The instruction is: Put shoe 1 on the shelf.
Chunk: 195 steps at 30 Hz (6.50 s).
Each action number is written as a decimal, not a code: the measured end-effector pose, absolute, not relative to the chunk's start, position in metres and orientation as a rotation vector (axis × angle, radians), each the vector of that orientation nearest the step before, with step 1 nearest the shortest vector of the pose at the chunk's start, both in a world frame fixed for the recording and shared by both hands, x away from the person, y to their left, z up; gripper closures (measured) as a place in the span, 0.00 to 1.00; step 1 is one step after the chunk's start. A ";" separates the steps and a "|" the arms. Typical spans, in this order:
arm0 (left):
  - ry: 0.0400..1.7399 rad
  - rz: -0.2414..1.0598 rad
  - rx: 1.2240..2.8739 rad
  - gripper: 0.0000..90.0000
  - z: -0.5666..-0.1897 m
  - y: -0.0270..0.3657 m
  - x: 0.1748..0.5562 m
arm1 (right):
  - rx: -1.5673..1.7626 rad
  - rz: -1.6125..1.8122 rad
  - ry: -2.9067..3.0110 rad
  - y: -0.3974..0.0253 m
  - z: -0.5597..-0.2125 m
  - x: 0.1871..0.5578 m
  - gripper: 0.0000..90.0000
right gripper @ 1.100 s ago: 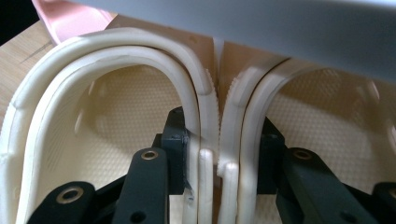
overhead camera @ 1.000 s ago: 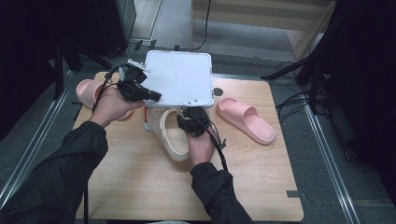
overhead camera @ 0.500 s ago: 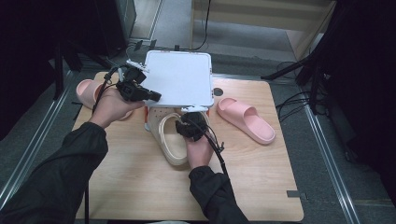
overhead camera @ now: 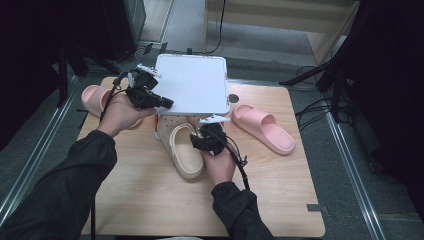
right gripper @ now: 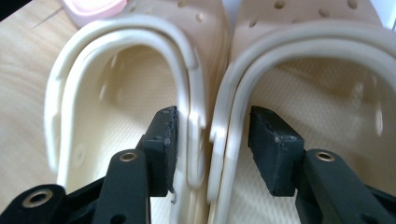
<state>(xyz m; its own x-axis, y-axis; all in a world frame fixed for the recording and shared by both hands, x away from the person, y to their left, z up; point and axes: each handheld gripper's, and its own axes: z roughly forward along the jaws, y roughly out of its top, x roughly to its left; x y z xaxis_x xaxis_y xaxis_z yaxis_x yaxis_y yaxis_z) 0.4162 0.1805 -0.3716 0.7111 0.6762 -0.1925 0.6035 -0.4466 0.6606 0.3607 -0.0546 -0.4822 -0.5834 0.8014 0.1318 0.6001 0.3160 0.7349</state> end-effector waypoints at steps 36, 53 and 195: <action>0.980 0.129 2.170 0.99 -0.372 0.181 0.415 | 1.007 1.261 2.475 -0.086 -0.487 0.260 0.94; 0.982 0.129 2.171 1.00 -0.372 0.182 0.415 | 1.016 1.187 2.556 -0.083 -0.515 0.246 1.00; 1.040 0.109 2.150 1.00 -0.372 0.181 0.413 | 1.184 1.173 2.382 -0.096 -0.513 0.365 0.98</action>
